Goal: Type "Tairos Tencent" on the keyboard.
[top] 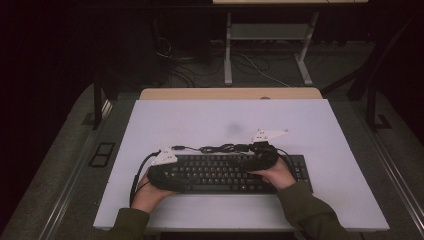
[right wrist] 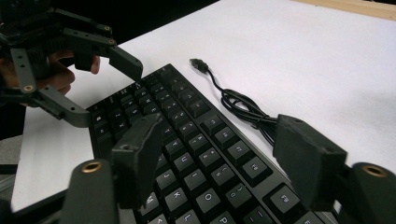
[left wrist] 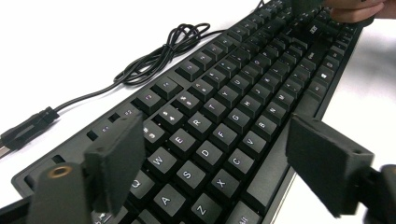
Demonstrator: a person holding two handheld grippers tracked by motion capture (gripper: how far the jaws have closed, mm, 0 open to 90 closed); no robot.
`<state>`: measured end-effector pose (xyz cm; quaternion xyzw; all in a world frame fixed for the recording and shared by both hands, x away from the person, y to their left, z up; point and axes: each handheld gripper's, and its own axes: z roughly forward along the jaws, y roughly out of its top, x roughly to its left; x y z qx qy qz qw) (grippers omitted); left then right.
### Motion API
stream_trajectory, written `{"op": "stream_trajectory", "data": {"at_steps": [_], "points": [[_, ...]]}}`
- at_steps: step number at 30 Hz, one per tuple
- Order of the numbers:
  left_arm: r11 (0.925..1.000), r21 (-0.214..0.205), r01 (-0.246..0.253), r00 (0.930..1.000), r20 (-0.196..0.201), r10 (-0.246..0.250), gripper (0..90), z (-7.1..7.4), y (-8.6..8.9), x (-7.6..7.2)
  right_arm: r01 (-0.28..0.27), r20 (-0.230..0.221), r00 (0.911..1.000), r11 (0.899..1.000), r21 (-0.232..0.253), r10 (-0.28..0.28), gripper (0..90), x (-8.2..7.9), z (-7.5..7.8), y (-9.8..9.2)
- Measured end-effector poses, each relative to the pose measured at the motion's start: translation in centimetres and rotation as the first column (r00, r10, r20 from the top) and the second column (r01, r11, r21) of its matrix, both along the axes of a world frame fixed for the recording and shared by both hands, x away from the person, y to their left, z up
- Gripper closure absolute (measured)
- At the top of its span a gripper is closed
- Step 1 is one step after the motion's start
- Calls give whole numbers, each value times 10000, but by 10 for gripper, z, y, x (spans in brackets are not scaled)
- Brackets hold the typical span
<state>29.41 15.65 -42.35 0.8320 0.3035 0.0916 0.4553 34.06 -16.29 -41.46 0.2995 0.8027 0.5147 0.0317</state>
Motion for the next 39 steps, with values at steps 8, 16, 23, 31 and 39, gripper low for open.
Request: {"op": "stream_trajectory", "data": {"at_steps": [8,16,23,31,39], "points": [[10000,-40,-49,9999,88,49,154,1,-2,-1,-339,-111,9994,9994,22,339,499,2,-1,9],[9999,-115,-8,9999,144,10,151,1,-3,-1,-447,-102,9989,9990,37,447,665,6,0,18],[9999,-162,-23,9998,180,26,147,1,-2,-1,-644,-161,9978,9979,-118,642,829,5,-3,22],[9998,-174,31,9998,191,-27,147,0,-2,-1,-977,-269,9950,9935,-582,962,893,3,-8,25],[9998,-211,27,9997,231,-22,146,0,-3,-1,-1134,-405,9931,9877,-1072,1097,893,2,-13,30]]}}
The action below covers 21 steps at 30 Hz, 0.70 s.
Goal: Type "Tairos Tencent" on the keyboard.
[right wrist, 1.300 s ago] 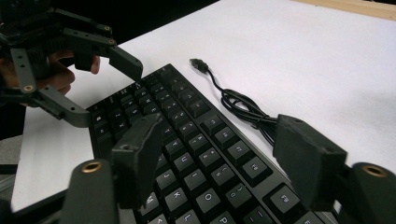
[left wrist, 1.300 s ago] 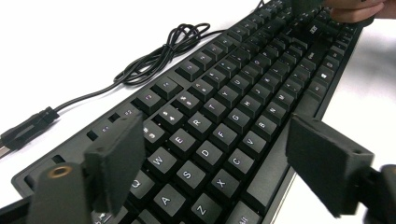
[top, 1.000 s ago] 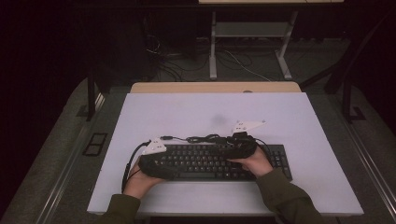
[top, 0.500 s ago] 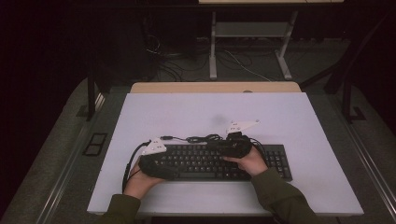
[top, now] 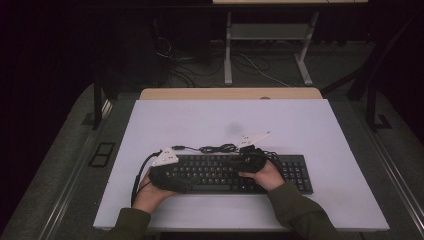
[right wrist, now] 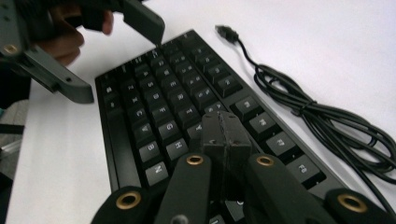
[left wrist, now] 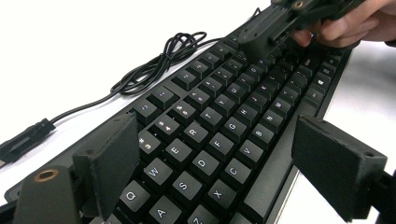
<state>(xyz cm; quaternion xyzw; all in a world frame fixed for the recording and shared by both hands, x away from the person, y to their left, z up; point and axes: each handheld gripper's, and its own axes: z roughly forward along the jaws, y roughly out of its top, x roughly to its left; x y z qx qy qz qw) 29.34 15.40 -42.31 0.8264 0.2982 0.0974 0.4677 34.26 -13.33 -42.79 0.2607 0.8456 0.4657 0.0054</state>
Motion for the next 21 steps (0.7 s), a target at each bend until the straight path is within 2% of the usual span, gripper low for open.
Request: {"op": "stream_trajectory", "data": {"at_steps": [9,21], "points": [[10000,12,23,10000,6,-23,146,0,0,0,39,-141,9999,9984,-570,-47,893,1,-5,2],[10000,21,20,10000,-2,-20,146,-1,0,0,-31,-223,9998,9956,-933,10,894,0,-10,5]]}}
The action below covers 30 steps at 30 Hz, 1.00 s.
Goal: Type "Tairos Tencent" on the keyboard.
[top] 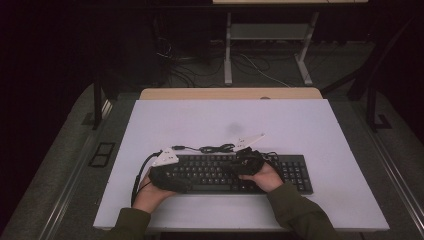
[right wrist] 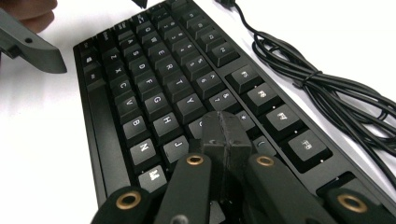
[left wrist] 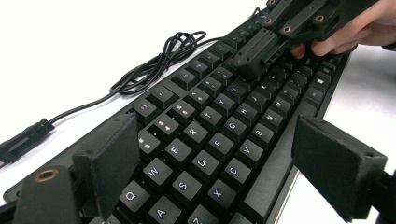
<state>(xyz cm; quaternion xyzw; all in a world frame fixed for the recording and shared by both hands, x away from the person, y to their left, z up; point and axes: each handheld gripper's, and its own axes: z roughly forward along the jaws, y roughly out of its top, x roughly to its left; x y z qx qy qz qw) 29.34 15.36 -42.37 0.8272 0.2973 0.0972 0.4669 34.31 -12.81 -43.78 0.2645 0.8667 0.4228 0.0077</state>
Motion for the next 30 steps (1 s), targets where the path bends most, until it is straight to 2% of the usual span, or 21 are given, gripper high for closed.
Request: {"op": "stream_trajectory", "data": {"at_steps": [4,9,21,25,30], "points": [[10000,5,4,10000,-4,-4,146,0,0,0,10,19,10000,9998,-215,-10,895,0,-2,1],[10000,5,0,10000,0,0,146,0,0,0,22,15,10000,9997,-223,-22,895,0,-1,1],[10000,2,2,10000,0,-2,146,0,1,0,134,17,9999,9997,188,-134,888,0,2,-4],[10000,-3,-2,10000,3,2,146,0,1,0,161,4,9999,9989,438,-161,832,1,5,-6],[10000,4,18,10000,15,-18,146,0,1,0,261,-74,9996,9961,840,-256,722,1,7,-10]]}}
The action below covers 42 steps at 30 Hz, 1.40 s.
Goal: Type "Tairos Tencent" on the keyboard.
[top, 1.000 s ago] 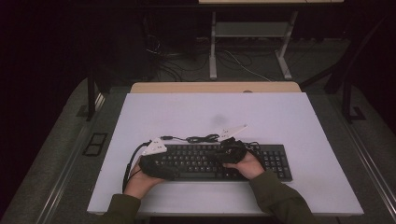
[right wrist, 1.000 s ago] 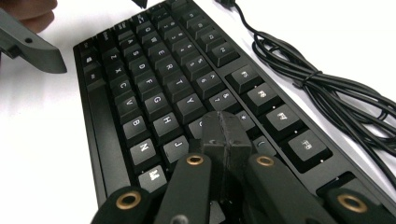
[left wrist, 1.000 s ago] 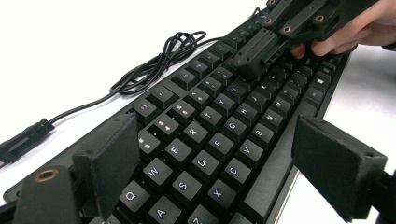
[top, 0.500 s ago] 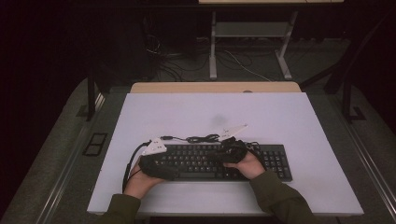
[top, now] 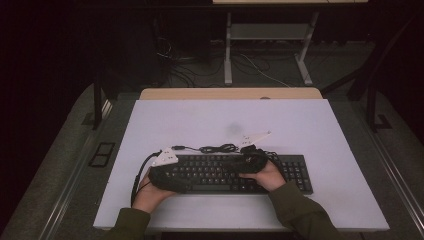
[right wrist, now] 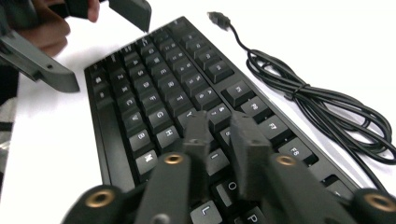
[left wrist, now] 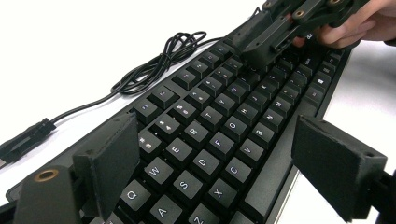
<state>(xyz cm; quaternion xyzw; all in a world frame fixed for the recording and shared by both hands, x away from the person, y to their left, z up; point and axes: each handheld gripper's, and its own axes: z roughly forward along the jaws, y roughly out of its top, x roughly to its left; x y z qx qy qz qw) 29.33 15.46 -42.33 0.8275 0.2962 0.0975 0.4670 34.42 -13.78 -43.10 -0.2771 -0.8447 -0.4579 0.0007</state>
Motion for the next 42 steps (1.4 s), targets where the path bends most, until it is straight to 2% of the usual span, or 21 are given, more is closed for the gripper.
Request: {"op": "stream_trajectory", "data": {"at_steps": [7,10,14,27,36,42], "points": [[10000,11,21,10000,16,-21,147,0,0,0,56,50,10000,9986,519,-59,504,-1,4,-3],[10000,14,37,10000,25,-37,147,0,0,0,99,137,9998,9974,711,-109,383,-1,5,-4],[10000,4,11,10000,-5,-11,149,0,0,0,195,239,9995,9960,873,-217,317,-1,7,-6],[10000,33,66,10000,32,-66,187,1,-4,1,335,302,9989,9946,983,-366,283,-1,9,-9],[10000,-64,44,10000,-8,-44,278,1,-10,4,433,304,9985,9940,1002,-465,276,0,10,-10],[9999,-102,59,10000,8,-59,369,3,-12,6,467,306,9983,9937,1023,-501,274,0,10,-10]]}}
